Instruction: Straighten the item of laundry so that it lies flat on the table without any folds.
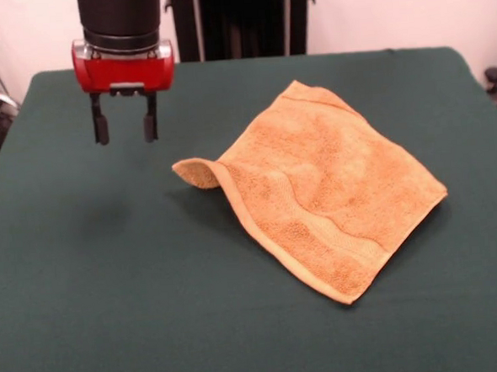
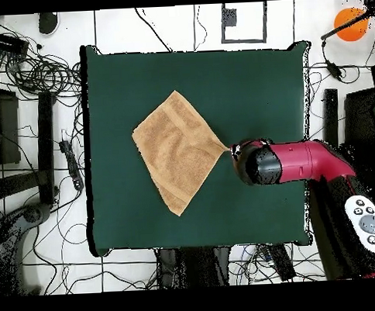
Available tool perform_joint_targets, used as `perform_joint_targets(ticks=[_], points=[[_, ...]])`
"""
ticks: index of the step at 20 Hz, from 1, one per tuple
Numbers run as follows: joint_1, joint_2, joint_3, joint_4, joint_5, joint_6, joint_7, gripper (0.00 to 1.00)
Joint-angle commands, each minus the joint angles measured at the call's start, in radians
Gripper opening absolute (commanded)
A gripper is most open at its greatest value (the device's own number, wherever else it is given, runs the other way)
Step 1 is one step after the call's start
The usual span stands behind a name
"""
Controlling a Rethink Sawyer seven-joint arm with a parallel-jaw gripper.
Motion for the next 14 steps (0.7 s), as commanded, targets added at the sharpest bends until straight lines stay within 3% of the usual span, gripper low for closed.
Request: perform_joint_targets(ticks=[1,14], points=[[0.051,0.005,0.018,0.096,-0.011,-0.033,0.015,1.0],[0.069,0.004,0.004,0.098,-0.012,-0.046,0.033,1.0]])
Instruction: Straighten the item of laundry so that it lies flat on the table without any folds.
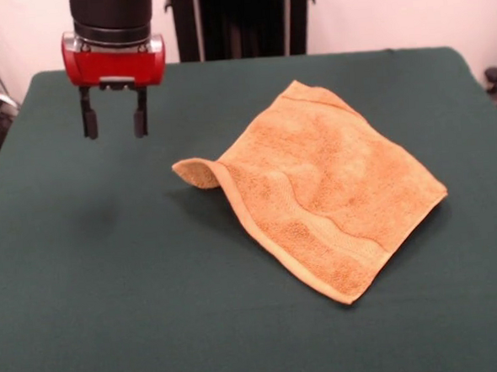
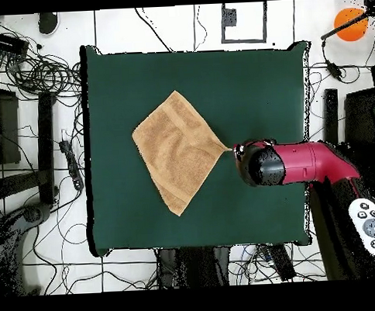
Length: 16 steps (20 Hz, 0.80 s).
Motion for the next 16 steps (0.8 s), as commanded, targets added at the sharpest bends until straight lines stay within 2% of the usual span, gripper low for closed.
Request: perform_joint_targets(ticks=[1,16], points=[[0.069,0.024,0.018,0.098,-0.013,-0.048,0.037,1.0],[0.098,0.027,-0.004,0.094,-0.014,-0.063,0.063,1.0]])
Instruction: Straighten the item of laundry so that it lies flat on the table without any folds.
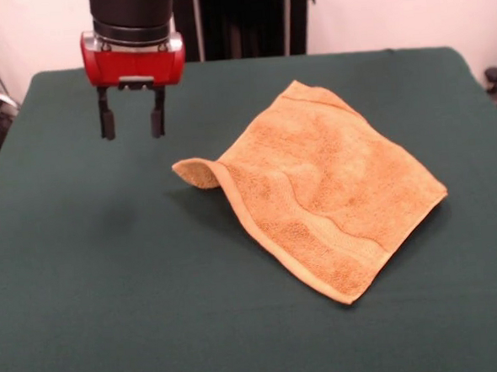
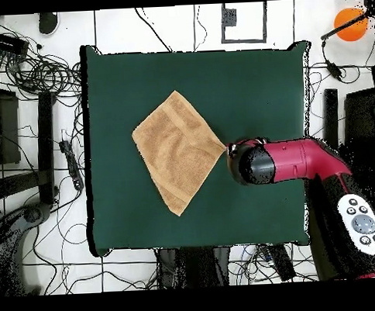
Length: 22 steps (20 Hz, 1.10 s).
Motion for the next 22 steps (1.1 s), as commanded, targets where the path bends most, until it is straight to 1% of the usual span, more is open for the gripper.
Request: perform_joint_targets(ticks=[1,16,22], points=[[0.059,0.03,0.0,0.094,-0.015,-0.061,0.063,1.0],[0.091,0.032,-0.021,0.097,-0.022,-0.079,0.071,1.0],[0.108,0.034,-0.025,0.085,-0.03,-0.067,0.042,1.0]])
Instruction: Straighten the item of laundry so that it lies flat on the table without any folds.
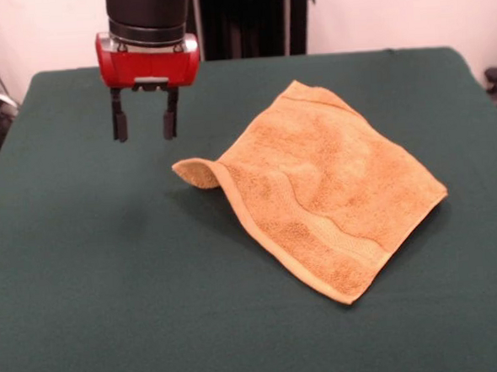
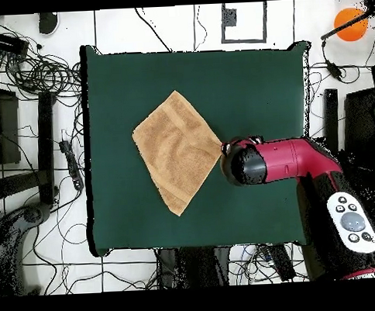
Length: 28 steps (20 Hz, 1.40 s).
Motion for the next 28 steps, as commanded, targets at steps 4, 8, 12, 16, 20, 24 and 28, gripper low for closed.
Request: perform_joint_targets(ticks=[4,8,12,16,20,24,28], points=[[0.056,0.036,0.032,0.089,-0.045,-0.023,-0.033,1.0],[0.054,0.038,0.049,0.087,-0.058,-0.014,-0.077,1.0],[0.048,0.038,0.063,0.091,-0.064,-0.007,-0.109,1.0],[0.035,0.039,0.081,0.095,-0.072,-0.007,-0.149,1.0],[0.024,0.039,0.098,0.097,-0.082,-0.004,-0.184,1.0],[0.016,0.039,0.112,0.096,-0.098,0.004,-0.207,1.0],[0.01,0.038,0.125,0.095,-0.118,0.013,-0.237,1.0]])
